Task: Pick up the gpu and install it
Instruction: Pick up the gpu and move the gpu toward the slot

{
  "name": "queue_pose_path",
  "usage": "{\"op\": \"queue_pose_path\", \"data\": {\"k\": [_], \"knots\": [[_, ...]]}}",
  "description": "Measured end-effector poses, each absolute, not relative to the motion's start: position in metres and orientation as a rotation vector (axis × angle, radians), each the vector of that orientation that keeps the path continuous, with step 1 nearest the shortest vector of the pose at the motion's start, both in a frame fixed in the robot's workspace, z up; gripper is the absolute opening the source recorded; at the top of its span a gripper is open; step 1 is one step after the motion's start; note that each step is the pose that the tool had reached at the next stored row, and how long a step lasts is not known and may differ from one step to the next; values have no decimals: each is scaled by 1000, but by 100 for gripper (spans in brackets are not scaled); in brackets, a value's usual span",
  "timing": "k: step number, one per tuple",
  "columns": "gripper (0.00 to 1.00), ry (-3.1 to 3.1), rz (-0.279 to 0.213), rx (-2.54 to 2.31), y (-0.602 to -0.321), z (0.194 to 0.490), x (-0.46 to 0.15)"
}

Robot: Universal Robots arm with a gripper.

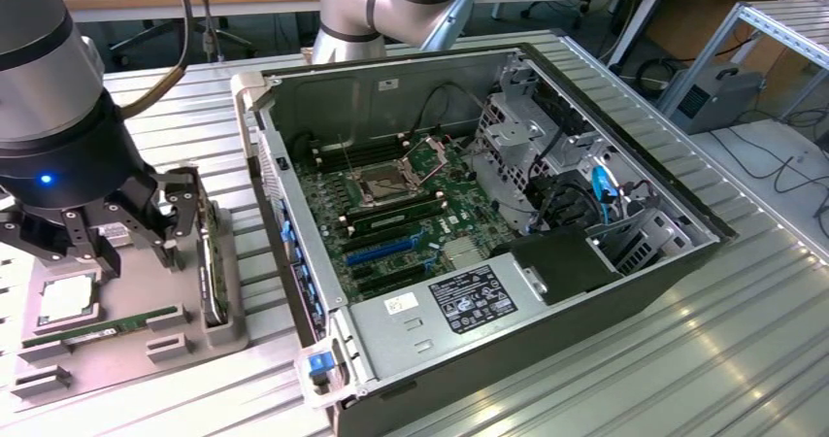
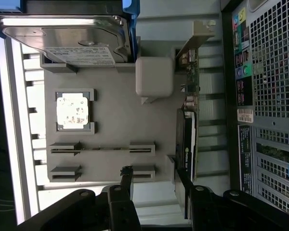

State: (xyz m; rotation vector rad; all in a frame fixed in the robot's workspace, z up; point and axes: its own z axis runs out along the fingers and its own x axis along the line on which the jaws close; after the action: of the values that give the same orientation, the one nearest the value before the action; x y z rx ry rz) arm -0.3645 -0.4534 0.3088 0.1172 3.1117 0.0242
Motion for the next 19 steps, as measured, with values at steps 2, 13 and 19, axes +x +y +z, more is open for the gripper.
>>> {"op": "queue_pose_path", "data": {"k": [2, 13, 19], "knots": [[48, 3112, 24, 117, -453, 308, -364], [48, 3112, 24, 117, -453, 304, -364], [48, 3112, 23, 117, -453, 302, -365]]}}
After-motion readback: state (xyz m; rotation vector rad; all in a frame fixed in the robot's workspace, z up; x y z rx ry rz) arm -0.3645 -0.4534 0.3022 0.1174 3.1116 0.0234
